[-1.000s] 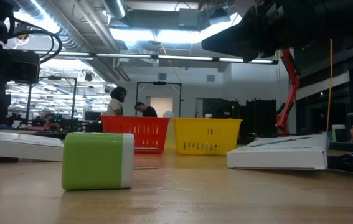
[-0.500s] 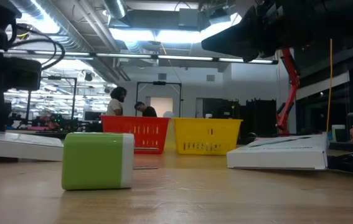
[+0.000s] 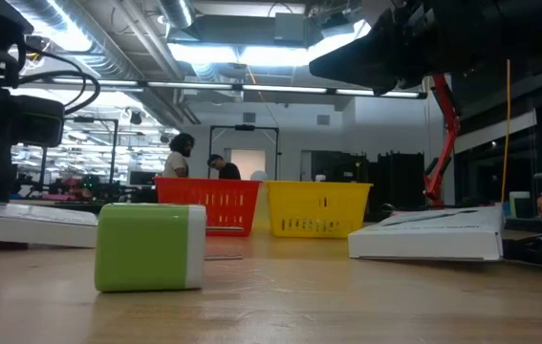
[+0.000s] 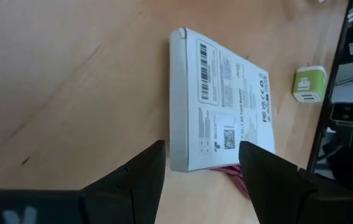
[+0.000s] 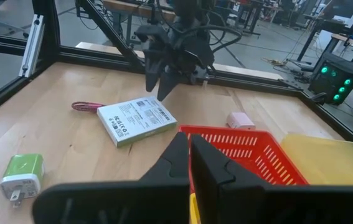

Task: Pick and place items into bin
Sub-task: Put the left card reader box into the red bin

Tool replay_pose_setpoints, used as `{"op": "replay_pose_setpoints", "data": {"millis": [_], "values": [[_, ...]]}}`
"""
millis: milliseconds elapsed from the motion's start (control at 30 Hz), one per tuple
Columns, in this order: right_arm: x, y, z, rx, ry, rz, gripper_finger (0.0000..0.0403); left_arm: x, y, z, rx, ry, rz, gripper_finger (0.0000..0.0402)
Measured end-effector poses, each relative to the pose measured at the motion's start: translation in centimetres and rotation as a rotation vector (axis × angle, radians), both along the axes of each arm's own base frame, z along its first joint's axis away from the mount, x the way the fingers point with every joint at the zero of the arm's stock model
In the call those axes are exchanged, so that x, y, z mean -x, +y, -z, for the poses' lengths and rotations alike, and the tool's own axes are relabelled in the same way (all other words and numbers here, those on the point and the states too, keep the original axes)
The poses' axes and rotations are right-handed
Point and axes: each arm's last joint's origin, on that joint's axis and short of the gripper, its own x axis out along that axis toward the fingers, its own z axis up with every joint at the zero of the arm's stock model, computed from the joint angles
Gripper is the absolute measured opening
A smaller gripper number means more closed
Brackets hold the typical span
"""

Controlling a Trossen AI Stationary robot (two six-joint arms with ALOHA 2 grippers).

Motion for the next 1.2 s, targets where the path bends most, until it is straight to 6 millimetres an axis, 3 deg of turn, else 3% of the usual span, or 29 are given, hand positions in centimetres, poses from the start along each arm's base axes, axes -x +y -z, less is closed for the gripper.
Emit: {"op": "replay_pose_setpoints", "data": {"millis": [500,1200], "values": [[0.0,0.0,0.0,0.0,0.0,0.0,0.0,-0.09,-0.15,0.8,0.092,0.129,-0.074,0.0198],[0.01,0.0,0.05,0.002,0.005,0.0,0.0,-0.46,-0.23,0.54,0.141,0.1,-0.129,0.0198]]}}
